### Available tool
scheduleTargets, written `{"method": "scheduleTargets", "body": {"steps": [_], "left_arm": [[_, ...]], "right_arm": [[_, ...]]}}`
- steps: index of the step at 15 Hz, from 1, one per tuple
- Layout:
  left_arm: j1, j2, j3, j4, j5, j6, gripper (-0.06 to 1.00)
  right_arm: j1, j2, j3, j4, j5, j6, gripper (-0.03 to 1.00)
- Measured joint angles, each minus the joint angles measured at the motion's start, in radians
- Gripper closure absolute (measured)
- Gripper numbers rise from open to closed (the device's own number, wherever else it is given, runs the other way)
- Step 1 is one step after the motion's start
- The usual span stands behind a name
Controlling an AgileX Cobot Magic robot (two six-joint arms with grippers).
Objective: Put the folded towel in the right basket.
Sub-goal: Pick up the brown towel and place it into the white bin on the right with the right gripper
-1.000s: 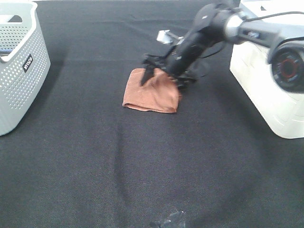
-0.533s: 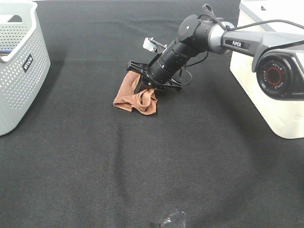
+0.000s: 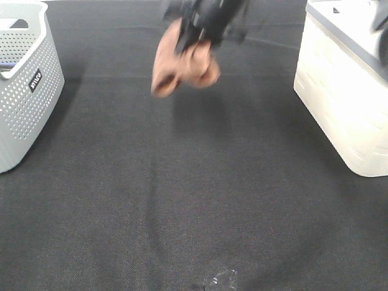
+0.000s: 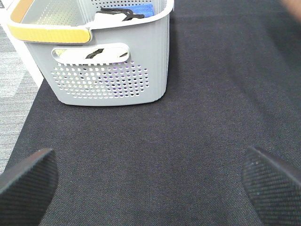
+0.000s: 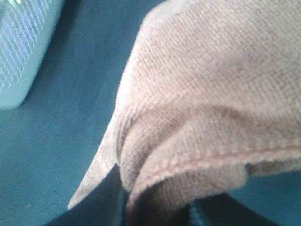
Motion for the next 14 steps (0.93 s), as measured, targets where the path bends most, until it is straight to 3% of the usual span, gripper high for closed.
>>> {"method": "scheduleTargets", "body": {"steps": [2,4,9,14], "left_arm": [[0.0,0.0,0.0,0.0,0.0,0.0,-0.05],[0.0,0.0,0.0,0.0,0.0,0.0,-0.05],[0.0,0.0,0.0,0.0,0.0,0.0,-0.05],[0.0,0.0,0.0,0.0,0.0,0.0,-0.05]], "right_arm": [[-0.012,-0.137,-0.001,-0.187,0.007,0.02,0.72],[-0.083,-0.246,0.003,-0.245,0.01,0.043,0.72],[-0.499,-0.403,0.192,-0.295,0.01,0.063,0.72],[-0.542,-0.306,0.291,-0.338,0.021,0.033,0.72]]}}
